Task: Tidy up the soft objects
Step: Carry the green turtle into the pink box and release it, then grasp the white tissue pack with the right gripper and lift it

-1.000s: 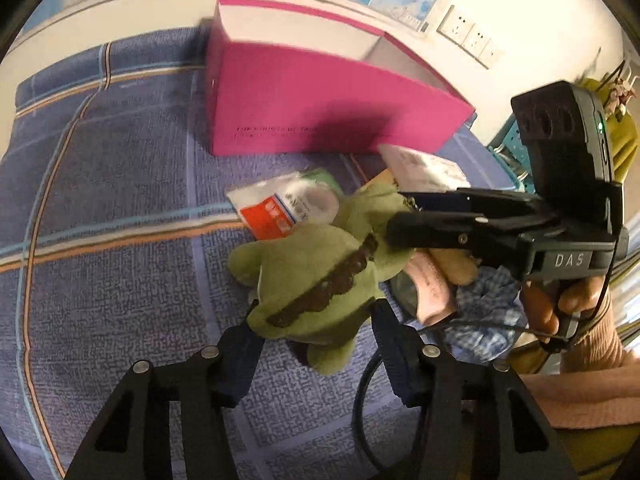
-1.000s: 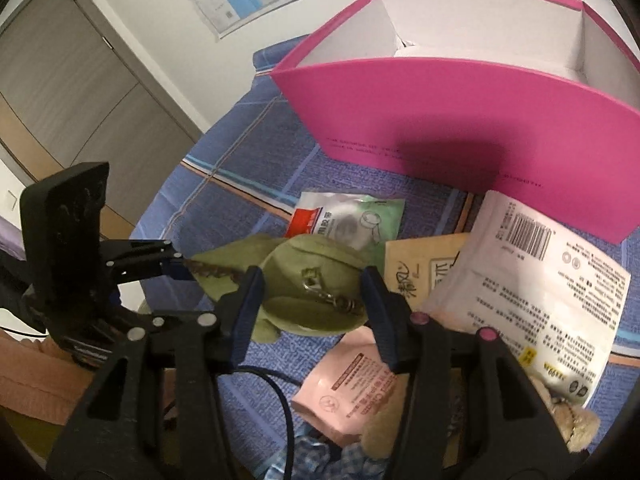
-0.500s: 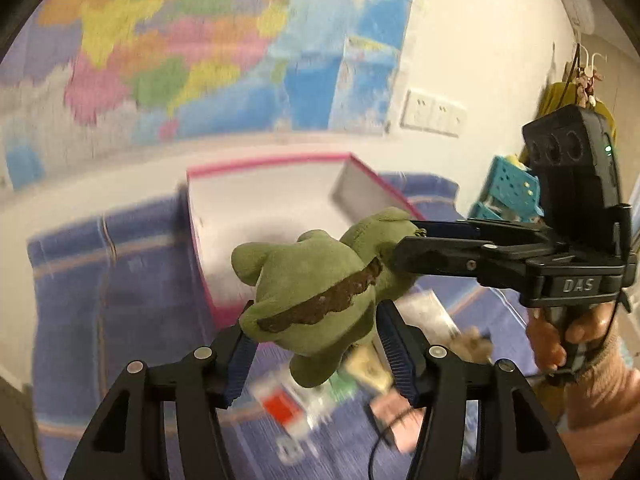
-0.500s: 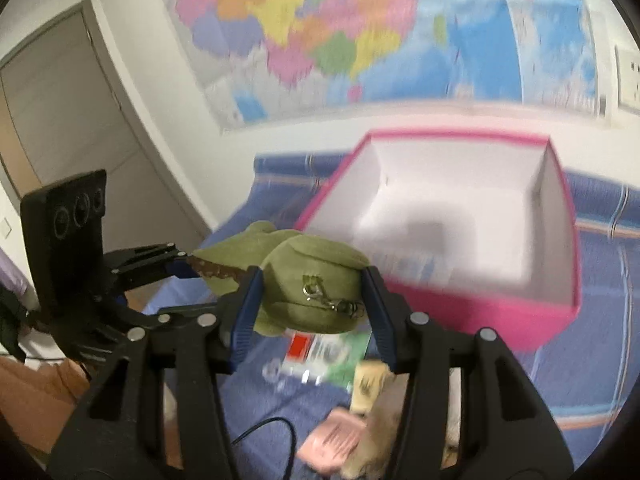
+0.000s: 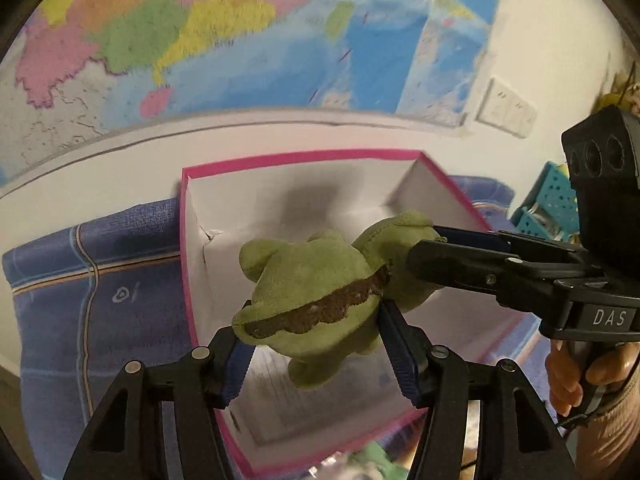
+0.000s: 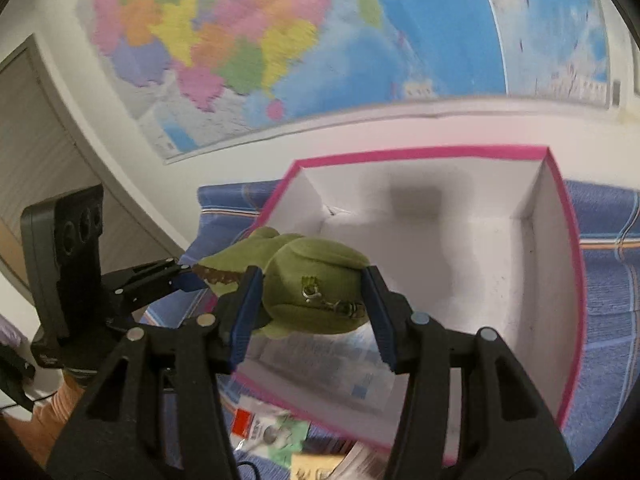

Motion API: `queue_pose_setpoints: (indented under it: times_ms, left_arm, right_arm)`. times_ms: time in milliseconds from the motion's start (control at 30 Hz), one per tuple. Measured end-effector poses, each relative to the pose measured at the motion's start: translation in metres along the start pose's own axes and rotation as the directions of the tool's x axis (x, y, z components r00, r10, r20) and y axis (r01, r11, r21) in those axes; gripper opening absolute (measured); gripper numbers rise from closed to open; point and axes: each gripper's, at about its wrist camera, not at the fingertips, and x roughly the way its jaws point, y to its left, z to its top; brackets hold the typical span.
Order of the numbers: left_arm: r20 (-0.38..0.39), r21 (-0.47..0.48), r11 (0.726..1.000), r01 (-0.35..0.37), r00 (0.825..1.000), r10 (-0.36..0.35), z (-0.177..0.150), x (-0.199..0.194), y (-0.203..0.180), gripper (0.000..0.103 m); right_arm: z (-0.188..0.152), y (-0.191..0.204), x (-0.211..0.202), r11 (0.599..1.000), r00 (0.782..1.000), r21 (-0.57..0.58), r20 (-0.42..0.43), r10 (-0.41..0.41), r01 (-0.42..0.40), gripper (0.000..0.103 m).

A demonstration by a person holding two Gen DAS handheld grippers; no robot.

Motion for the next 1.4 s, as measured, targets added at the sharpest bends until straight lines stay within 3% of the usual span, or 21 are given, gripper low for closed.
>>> queue_pose_setpoints:
  times_ms: [167, 233, 333, 500, 667, 833, 1000, 1100, 1233, 1400]
  left_arm:
    - [-0.065, 0.009, 0.998, -0.065, 0.996, 0.065, 0.007, 0.029, 0.005, 0.061]
    - [-0.082, 0.005, 0.993, -0.121, 0.989, 0.121, 0.009, 0.038, 0.006, 0.061]
    - [-0.057, 0.036, 0.973, -0.228, 0.972, 0.23, 0.013, 0.039, 0.001, 0.063]
    - [0.028, 0.022, 0.971, -0.238, 0.971, 0.237, 0.012, 0.014, -0.003, 0.063]
    - [0.116, -0.005, 0.993, -0.115, 0.987, 0.115, -0.004, -0.035, -0.012, 0.064]
    - [0.167, 0.056, 0.998, 0.019, 0.986, -0.028, -0.03, -0.07, -0.04, 0.069]
    - [0.117, 0.107, 0.984, 0.14, 0.981, -0.152, -0.058, -0.075, -0.065, 0.069]
    - [0.056, 0.124, 0.978, 0.171, 0.982, -0.179, -0.078, -0.063, -0.076, 0.069]
    - [-0.036, 0.091, 0.968, 0.233, 0.972, -0.23, -0.097, -0.035, -0.084, 0.068]
    - [-0.108, 0.077, 0.967, 0.243, 0.966, -0.234, -0.107, -0.008, -0.097, 0.067]
  right_arm:
    - [0.007, -0.023, 0.036, 0.998, 0.997, 0.045, -0.064, -0.033, 0.036, 0.054]
    - [0.008, -0.029, 0.048, 0.997, 0.995, 0.059, -0.087, -0.043, 0.048, 0.054]
    - [0.012, -0.037, 0.061, 0.994, 0.993, 0.106, -0.119, 0.006, 0.006, 0.06]
    - [0.008, -0.033, 0.047, 0.995, 0.995, 0.097, -0.099, 0.005, 0.005, 0.06]
    - [-0.001, -0.016, 0.009, 0.997, 0.998, 0.045, -0.037, 0.057, -0.055, 0.06]
    - [-0.017, 0.004, -0.035, 0.994, 0.994, -0.006, 0.022, 0.108, -0.108, 0.06]
    - [-0.036, 0.017, -0.072, 0.985, 0.984, -0.029, 0.057, 0.17, -0.169, 0.061]
    - [-0.055, 0.02, -0.093, 0.984, 0.982, -0.048, 0.072, 0.177, -0.174, 0.061]
    - [-0.086, 0.003, -0.111, 0.994, 0.992, -0.003, 0.065, 0.109, -0.109, 0.061]
    - [-0.124, -0.04, -0.116, 0.991, 0.999, 0.135, 0.032, 0.019, -0.024, 0.061]
